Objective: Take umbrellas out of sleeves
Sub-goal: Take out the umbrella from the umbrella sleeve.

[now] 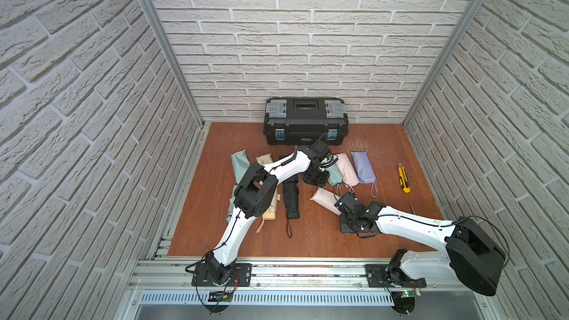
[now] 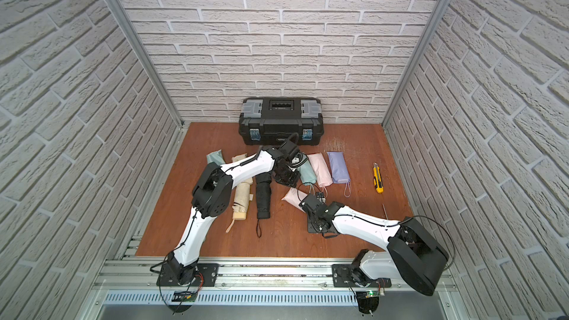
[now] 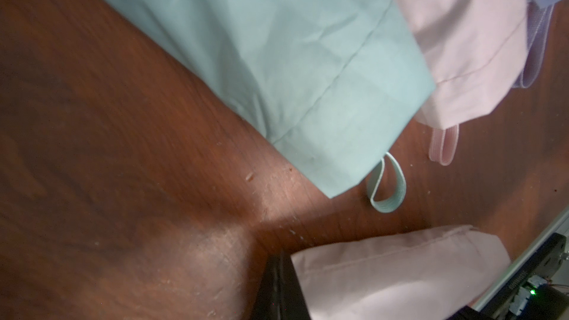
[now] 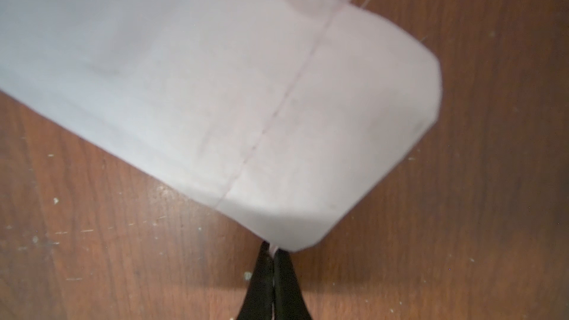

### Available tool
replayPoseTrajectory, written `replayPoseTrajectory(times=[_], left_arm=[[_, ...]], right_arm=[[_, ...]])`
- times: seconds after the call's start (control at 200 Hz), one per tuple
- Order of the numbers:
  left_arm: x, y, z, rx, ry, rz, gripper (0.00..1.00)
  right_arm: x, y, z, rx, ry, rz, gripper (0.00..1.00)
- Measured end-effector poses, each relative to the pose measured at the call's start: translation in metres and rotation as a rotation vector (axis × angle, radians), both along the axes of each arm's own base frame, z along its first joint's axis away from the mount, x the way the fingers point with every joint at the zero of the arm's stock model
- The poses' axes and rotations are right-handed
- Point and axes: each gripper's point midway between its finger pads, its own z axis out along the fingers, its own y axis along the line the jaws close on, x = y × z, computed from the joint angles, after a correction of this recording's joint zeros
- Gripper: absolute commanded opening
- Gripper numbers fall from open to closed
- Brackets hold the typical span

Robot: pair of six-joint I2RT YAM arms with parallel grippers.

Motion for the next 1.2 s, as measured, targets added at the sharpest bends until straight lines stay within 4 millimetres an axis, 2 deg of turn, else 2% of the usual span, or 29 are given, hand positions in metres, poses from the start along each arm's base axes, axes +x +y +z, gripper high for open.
replayPoseTrajectory(times=[0.44, 0.87, 1.2], left_arm=[[0.010, 0.008, 0.003, -0.017, 0.003, -0.006, 0.00], [0.027, 0.014, 0.021, -0.050, -0.003, -0.006, 0.00], [0.037, 0.025, 0.022, -0.044, 0.016, 0.001, 0.00]], right_arm=[[0.001, 0.000, 0.000, 0.001, -0.004, 0.000, 0.03], [0.012, 0.009, 0.003, 0.034, -0.049, -0.001, 0.03], [0.020, 0.015, 0.006, 0.059, -0.084, -0.003, 0.03]])
